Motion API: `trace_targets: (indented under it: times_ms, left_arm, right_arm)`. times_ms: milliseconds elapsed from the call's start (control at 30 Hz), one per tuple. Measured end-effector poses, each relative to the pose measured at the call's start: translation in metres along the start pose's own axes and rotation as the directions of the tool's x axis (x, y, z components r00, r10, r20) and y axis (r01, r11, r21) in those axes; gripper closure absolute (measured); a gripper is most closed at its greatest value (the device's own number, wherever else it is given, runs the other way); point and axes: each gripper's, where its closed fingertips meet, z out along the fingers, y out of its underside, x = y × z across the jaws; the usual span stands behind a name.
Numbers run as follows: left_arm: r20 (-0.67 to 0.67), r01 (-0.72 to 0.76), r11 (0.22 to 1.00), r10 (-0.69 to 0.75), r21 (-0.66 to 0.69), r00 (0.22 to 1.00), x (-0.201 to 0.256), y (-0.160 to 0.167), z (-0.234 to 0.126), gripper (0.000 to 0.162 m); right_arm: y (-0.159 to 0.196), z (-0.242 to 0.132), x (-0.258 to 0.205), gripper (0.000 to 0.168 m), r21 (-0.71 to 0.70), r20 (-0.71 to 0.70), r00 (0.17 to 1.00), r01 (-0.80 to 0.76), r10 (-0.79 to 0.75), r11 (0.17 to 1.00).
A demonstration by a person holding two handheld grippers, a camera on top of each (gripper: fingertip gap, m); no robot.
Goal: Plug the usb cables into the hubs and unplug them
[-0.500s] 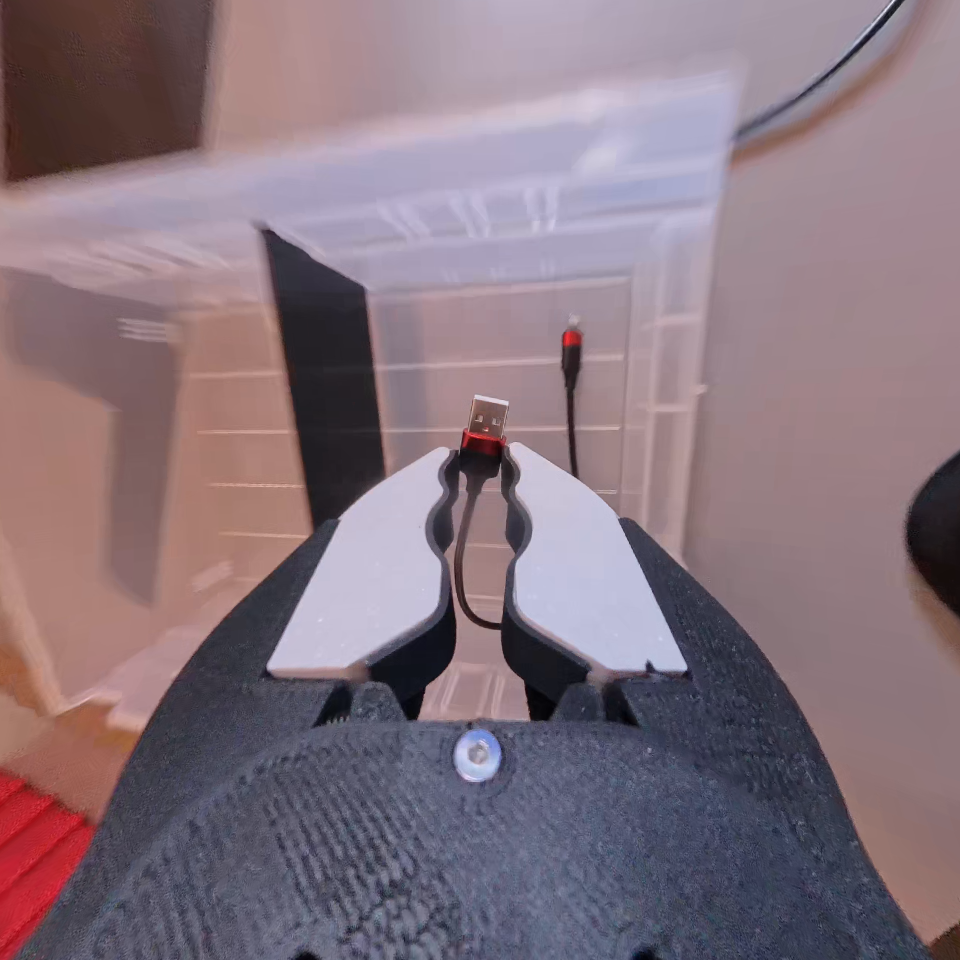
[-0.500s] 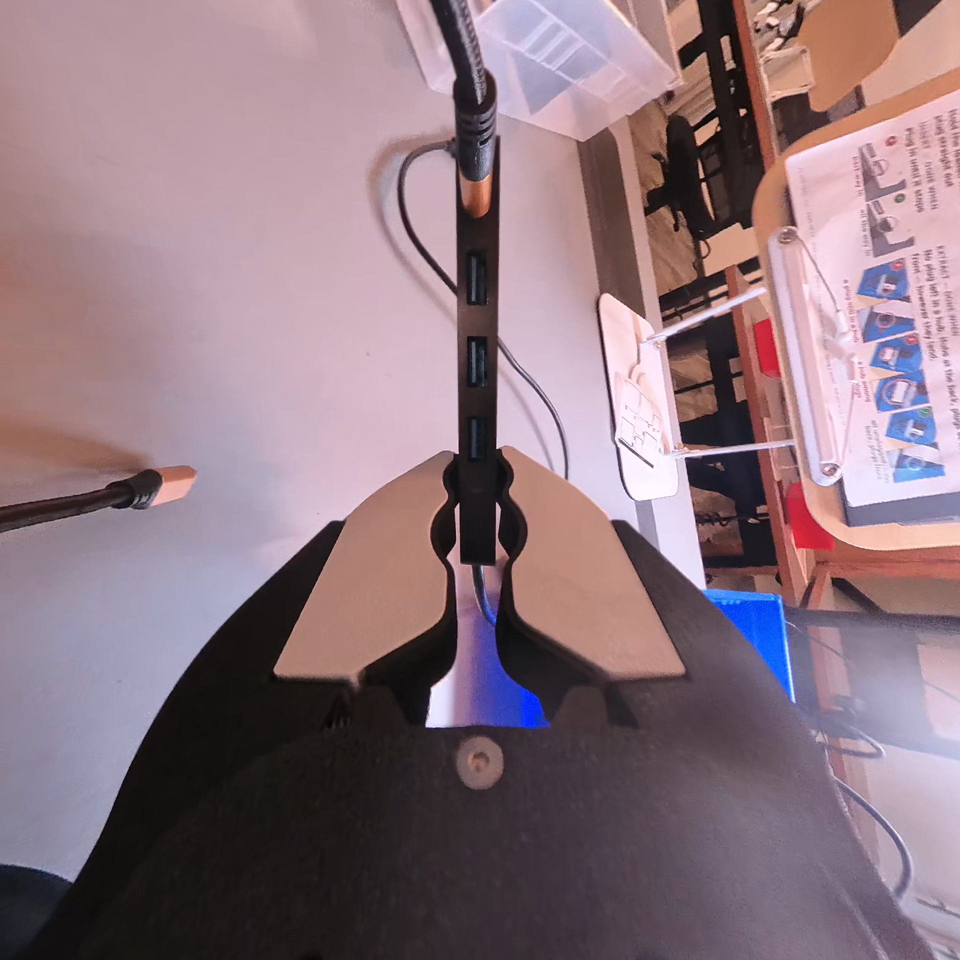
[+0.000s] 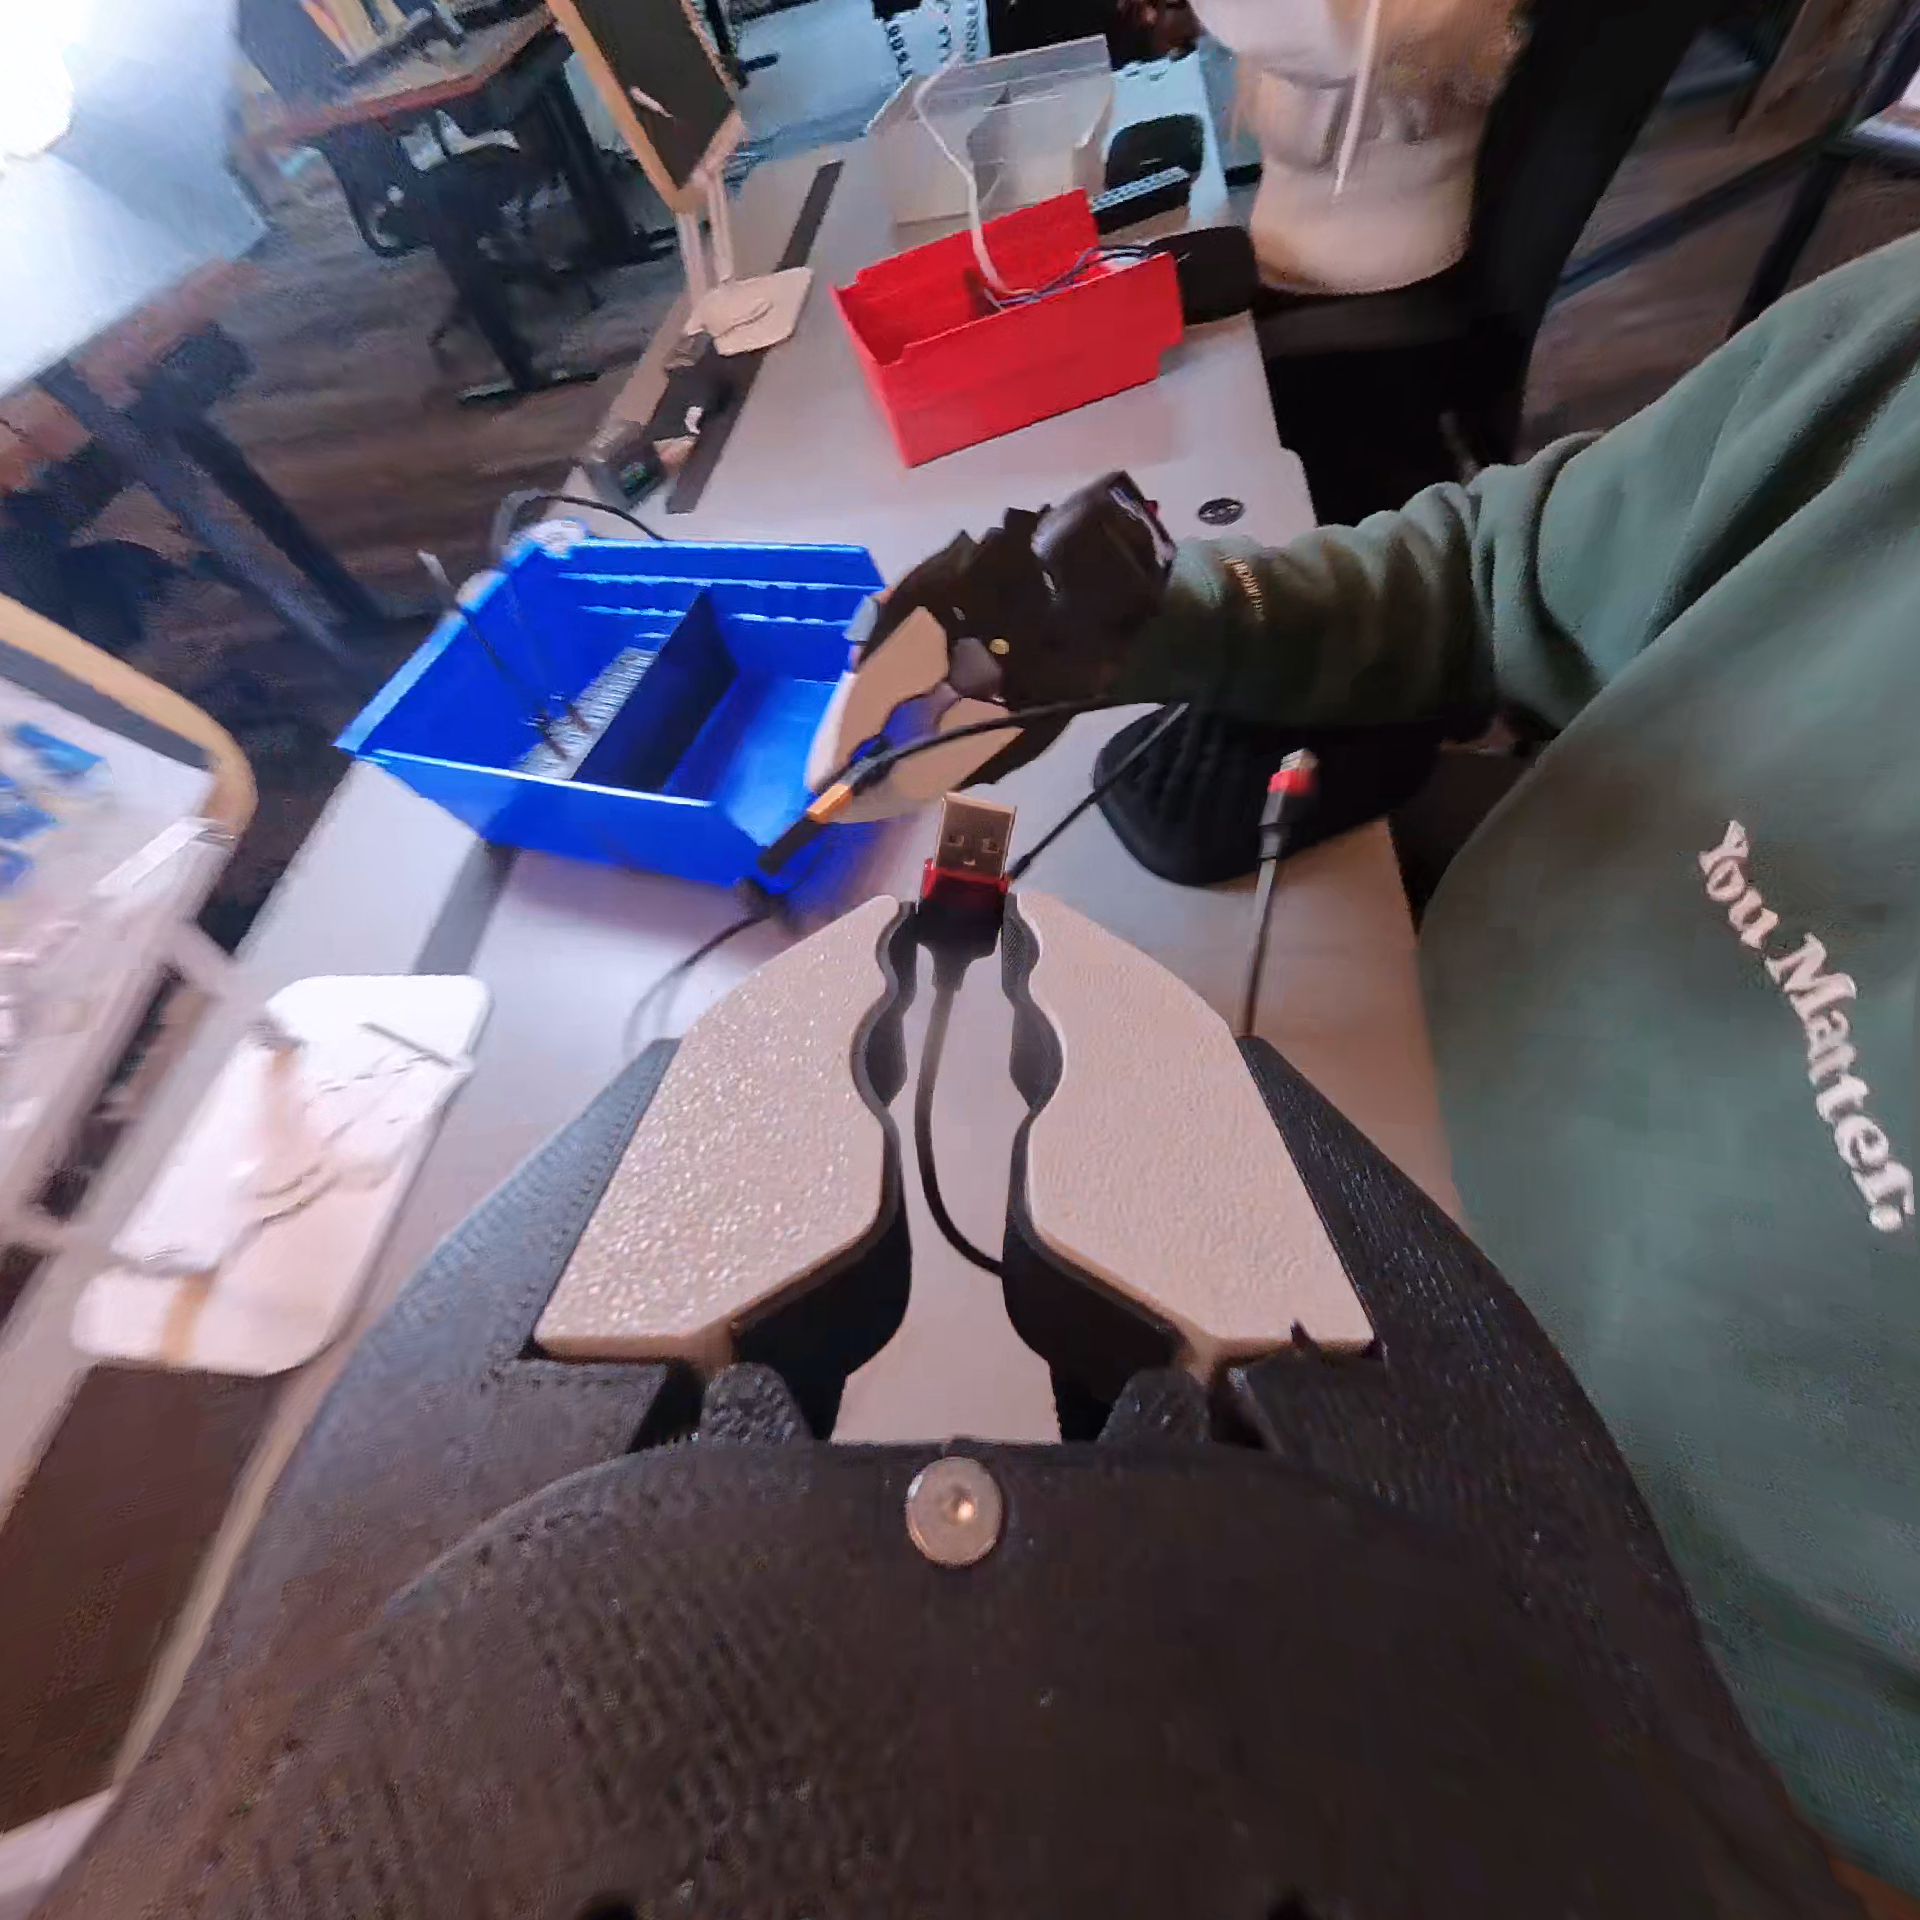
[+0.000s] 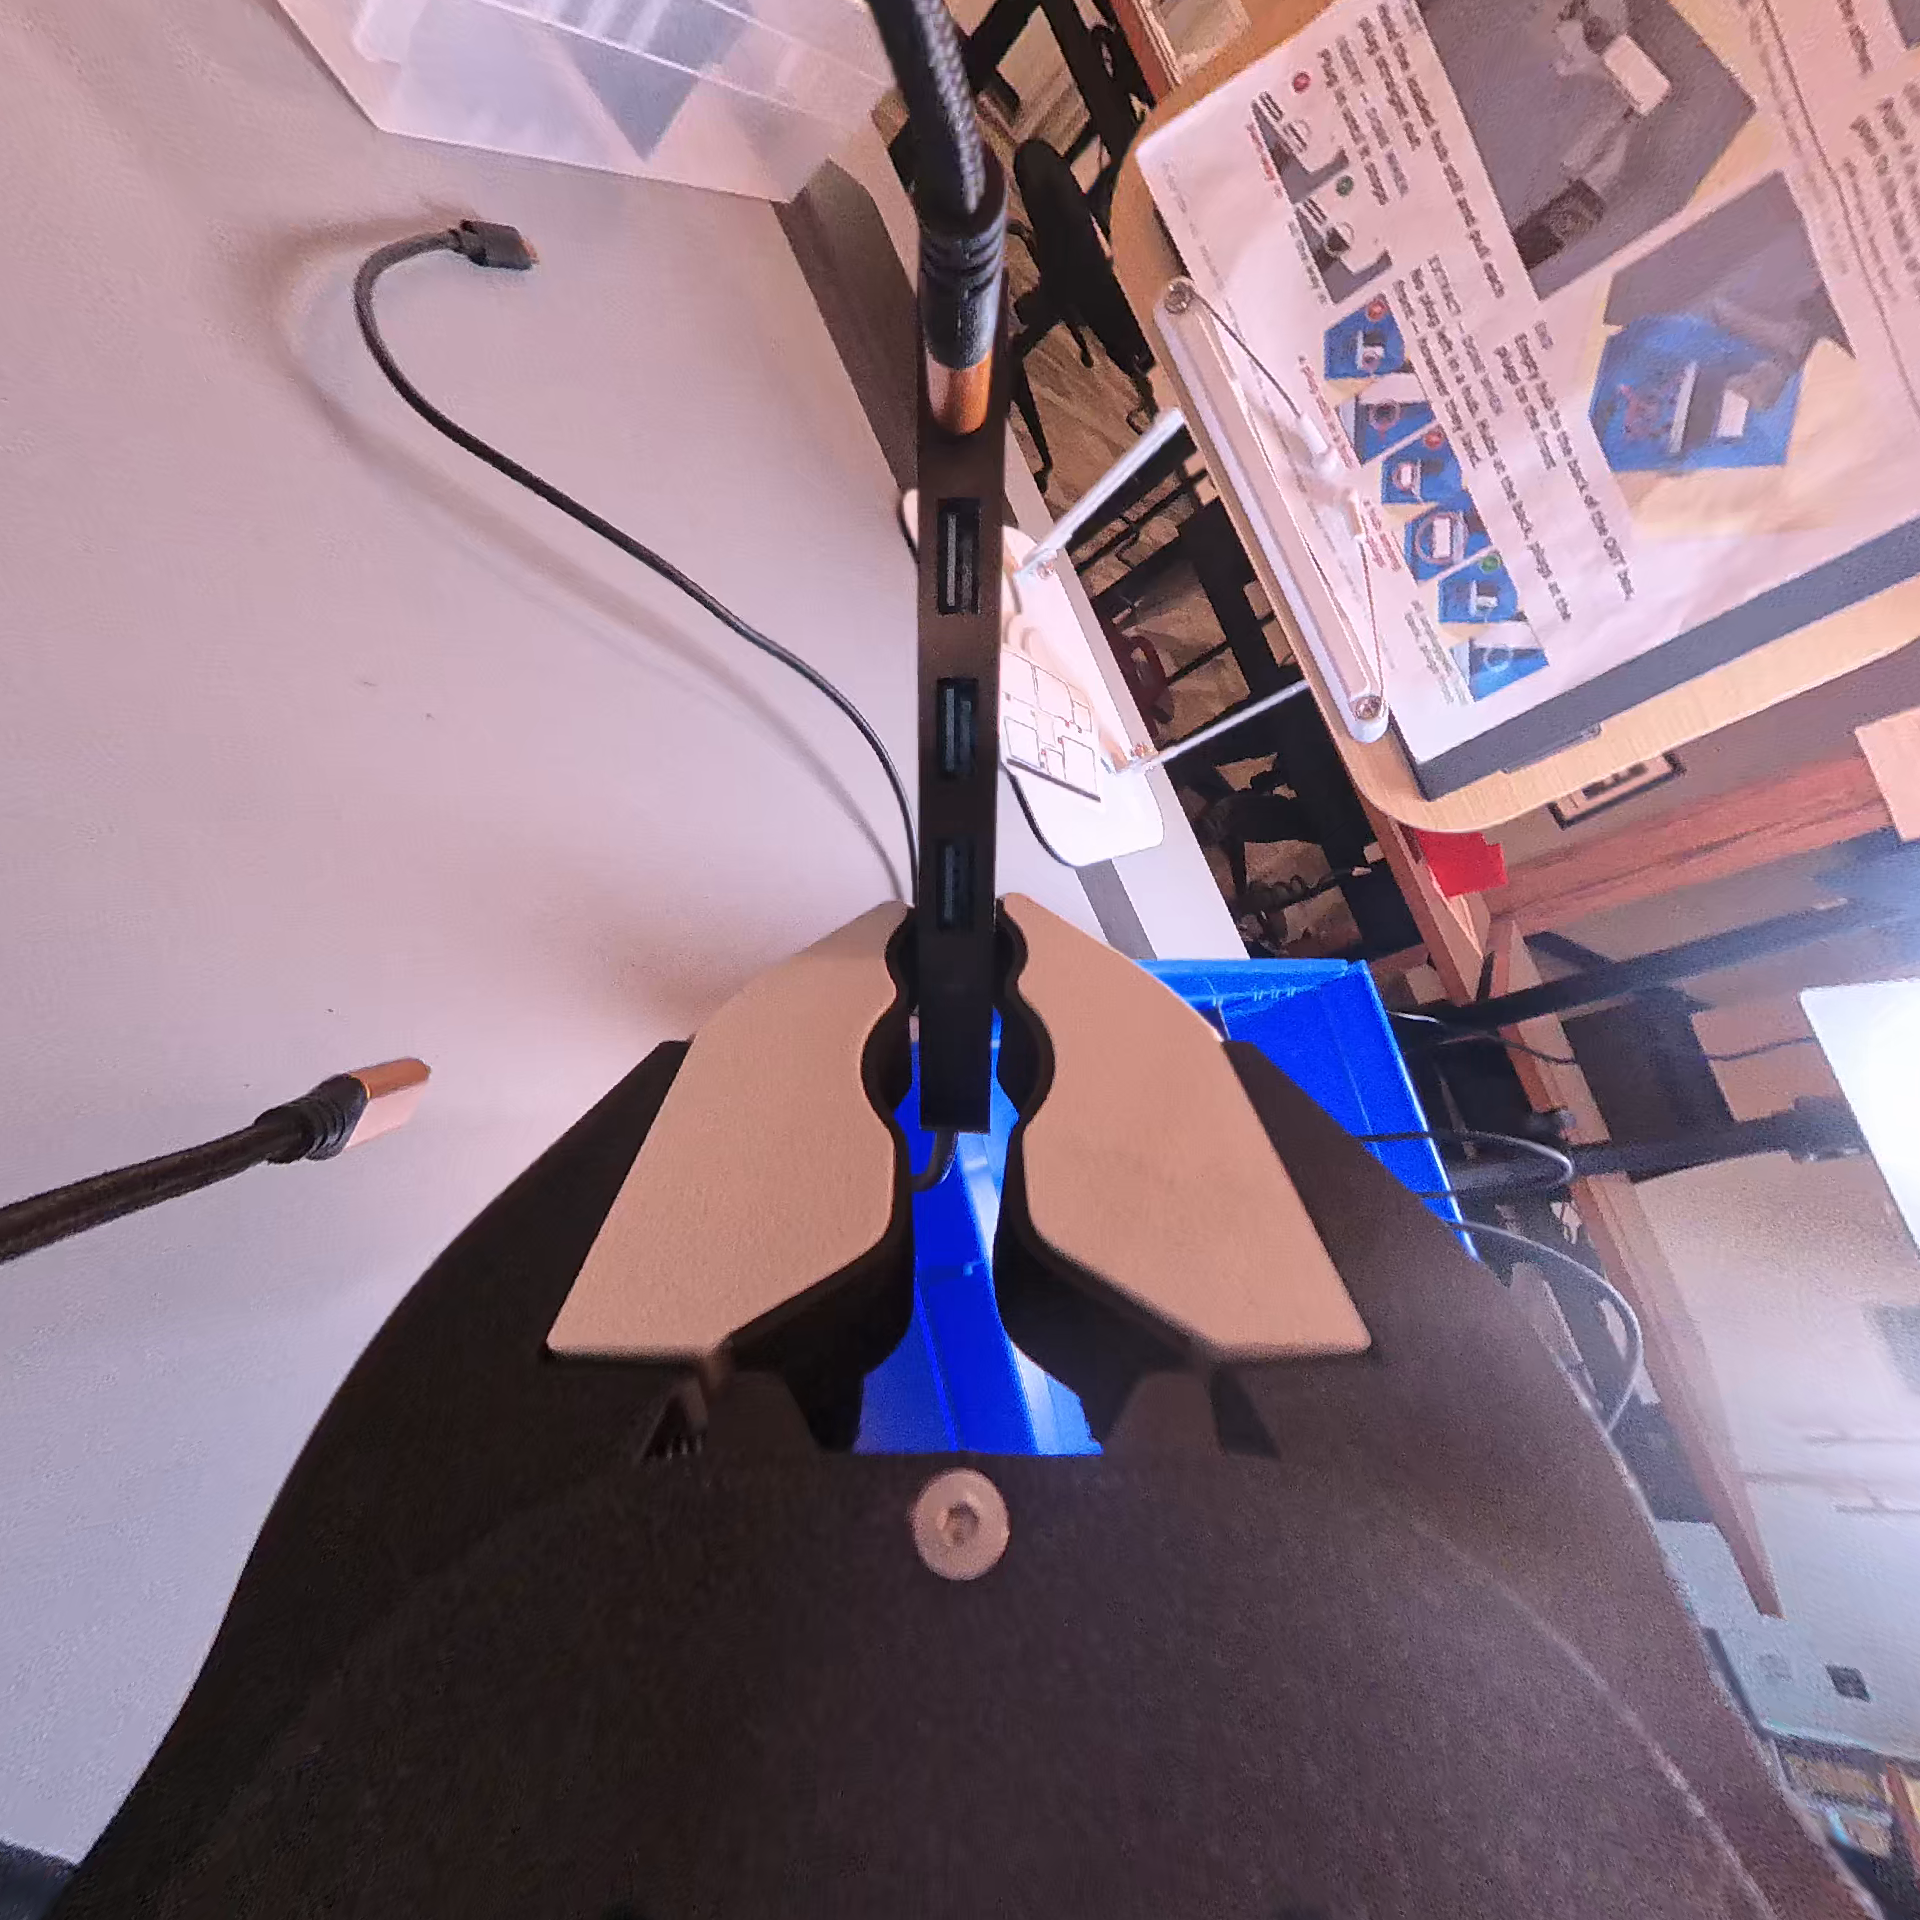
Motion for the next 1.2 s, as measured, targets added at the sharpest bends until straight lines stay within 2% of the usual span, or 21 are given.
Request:
trace_targets:
  times_ms: [100,200,300,367,500,600,733,833,933,1033,1067,1200]
  left_arm:
    - [-0.096,0.233,0.972,-0.229,0.041,0.969,0.012,0.033,0.051,0.146]
    - [-0.091,0.483,0.876,-0.481,0.004,0.872,0.005,0.09,0.093,0.146]
    - [-0.013,0.592,0.803,-0.594,-0.07,0.804,-0.004,0.148,0.113,0.146]
    - [0.071,0.592,0.798,-0.588,-0.114,0.806,-0.012,0.176,0.114,0.146]
    - [0.164,0.524,0.829,-0.499,-0.196,0.851,-0.019,0.203,0.106,0.147]
    - [0.187,0.474,0.846,-0.438,-0.244,0.879,-0.02,0.214,0.102,0.137]
    - [0.214,0.364,0.901,-0.317,-0.234,0.924,-0.029,0.208,0.085,0.125]
    - [0.188,0.211,0.953,-0.171,-0.217,0.967,-0.032,0.191,0.063,0.126]
    - [0.081,0.01,0.963,0.012,-0.269,0.997,-0.02,0.184,0.049,0.127]
    - [-0.123,-0.203,0.909,0.168,-0.364,0.978,0.005,0.196,0.05,0.125]
    - [-0.189,-0.258,0.887,0.198,-0.383,0.962,0.014,0.201,0.053,0.126]
    - [-0.451,-0.382,0.808,0.164,-0.449,0.877,0.047,0.222,0.064,0.125]
  right_arm:
    - [0.005,-0.002,0.005,0.156,-0.004,-0.015,1.0,-0.012,0.012,1.0]
    - [0.008,-0.002,0.007,0.156,0.001,-0.015,1.0,-0.025,0.025,1.0]
    - [0.008,-0.001,0.004,0.156,0.003,-0.006,1.0,-0.023,0.023,1.0]
    - [0.008,0.001,0.002,0.156,0.003,0.003,1.0,-0.021,0.021,1.0]
    - [0.007,0.004,-0.003,0.156,0.004,0.022,1.0,-0.017,0.017,1.0]
    - [0.007,0.006,-0.007,0.156,0.006,0.035,0.999,-0.013,0.013,1.0]
    - [0.007,0.007,-0.008,0.156,0.003,0.034,0.999,-0.006,0.006,1.0]
    - [0.007,0.006,-0.007,0.156,0.002,0.034,0.999,-0.008,0.008,1.0]
    - [0.007,0.006,-0.009,0.156,0.007,0.042,0.999,-0.005,0.005,1.0]
    - [0.006,0.007,-0.012,0.156,0.009,0.05,0.999,0.002,-0.003,1.0]
    - [0.006,0.007,-0.012,0.156,0.01,0.052,0.999,0.005,-0.006,1.0]
    - [0.007,0.008,-0.015,0.156,0.009,0.063,0.998,0.005,-0.005,1.0]
